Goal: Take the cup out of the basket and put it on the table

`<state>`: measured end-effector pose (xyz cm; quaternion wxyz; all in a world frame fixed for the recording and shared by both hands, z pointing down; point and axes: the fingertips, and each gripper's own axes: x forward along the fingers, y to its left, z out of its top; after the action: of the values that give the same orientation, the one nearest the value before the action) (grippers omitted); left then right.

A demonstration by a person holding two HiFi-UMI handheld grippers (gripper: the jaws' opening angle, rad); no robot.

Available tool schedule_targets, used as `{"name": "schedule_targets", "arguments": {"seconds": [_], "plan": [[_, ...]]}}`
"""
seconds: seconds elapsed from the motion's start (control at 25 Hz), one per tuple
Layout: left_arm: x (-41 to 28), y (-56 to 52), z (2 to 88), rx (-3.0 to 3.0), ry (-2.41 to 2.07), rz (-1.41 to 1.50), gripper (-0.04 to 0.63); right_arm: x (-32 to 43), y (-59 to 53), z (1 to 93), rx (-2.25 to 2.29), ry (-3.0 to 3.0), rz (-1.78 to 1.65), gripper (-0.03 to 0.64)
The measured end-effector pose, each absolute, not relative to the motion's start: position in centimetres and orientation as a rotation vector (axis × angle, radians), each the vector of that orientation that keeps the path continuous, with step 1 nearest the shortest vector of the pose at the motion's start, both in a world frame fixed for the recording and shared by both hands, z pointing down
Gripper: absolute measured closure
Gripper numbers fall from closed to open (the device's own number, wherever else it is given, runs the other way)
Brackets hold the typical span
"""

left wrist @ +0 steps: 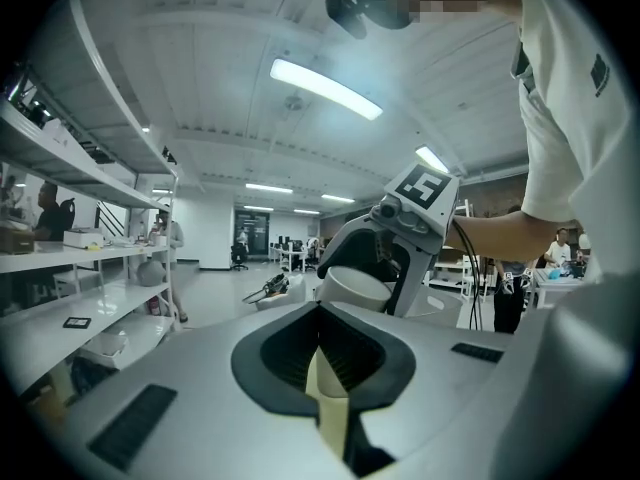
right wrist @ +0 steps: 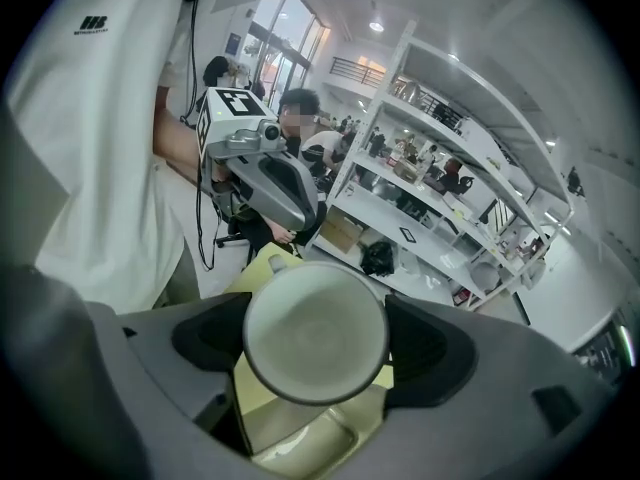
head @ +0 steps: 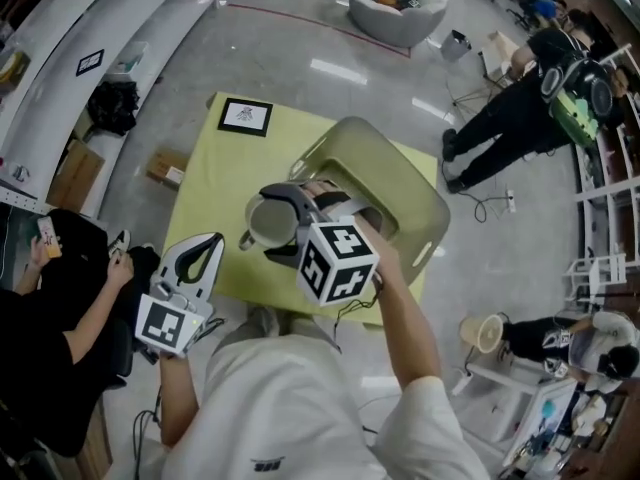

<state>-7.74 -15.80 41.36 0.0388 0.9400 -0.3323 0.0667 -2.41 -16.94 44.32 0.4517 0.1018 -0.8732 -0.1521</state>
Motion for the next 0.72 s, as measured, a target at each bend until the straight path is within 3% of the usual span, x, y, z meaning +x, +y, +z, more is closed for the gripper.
{"name": "schedule_targets", "arguments": {"seconds": [0.72], "plan": [[-12.7,-14.5,45.6,2.734,-1.216,0.252,0.594,-8.7,-14.0,55.3,-0.006,-2.168,-0.254,0.202]]}}
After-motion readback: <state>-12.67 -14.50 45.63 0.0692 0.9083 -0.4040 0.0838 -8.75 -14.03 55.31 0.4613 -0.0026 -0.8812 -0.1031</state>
